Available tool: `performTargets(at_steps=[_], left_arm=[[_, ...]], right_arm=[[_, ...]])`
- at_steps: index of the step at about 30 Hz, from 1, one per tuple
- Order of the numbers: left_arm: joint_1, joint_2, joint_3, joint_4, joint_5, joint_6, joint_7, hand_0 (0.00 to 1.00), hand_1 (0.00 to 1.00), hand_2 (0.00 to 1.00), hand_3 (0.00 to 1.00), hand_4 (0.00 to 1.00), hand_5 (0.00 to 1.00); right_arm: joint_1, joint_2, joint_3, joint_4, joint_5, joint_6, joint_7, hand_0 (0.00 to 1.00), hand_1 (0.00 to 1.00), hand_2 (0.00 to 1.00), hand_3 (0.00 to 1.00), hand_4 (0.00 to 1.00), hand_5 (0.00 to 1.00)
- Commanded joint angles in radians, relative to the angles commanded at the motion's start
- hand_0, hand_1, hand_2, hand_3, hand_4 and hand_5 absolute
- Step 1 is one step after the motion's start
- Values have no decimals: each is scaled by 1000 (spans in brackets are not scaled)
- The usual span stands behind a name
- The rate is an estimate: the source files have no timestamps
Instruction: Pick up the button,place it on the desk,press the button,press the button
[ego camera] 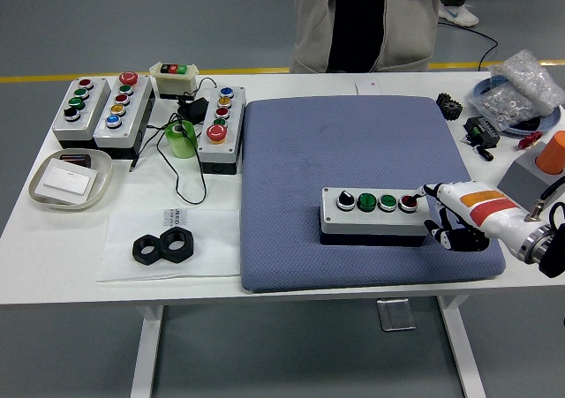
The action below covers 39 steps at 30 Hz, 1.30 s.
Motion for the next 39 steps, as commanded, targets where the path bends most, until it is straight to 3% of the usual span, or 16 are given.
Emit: performTargets(at_steps=[7,19,39], left_arm=[[1,1,0,0,3,-1,1,747,826,857,823,622,998],[-5,2,14,-1,-18,-1,-5,746,825,856,823,623,998],[-7,1,14,-1,-19,-1,-4,744,825,856,824,623,998]], right_arm=[[13,11,-11,36,-2,-19,2,268,55,173,721,513,2],[60,68,-66,-9,-11,-18,0,266,54,172,722,510,2],[57,63,-95,-48,-12,6,-8,273,57,174,725,510,2]])
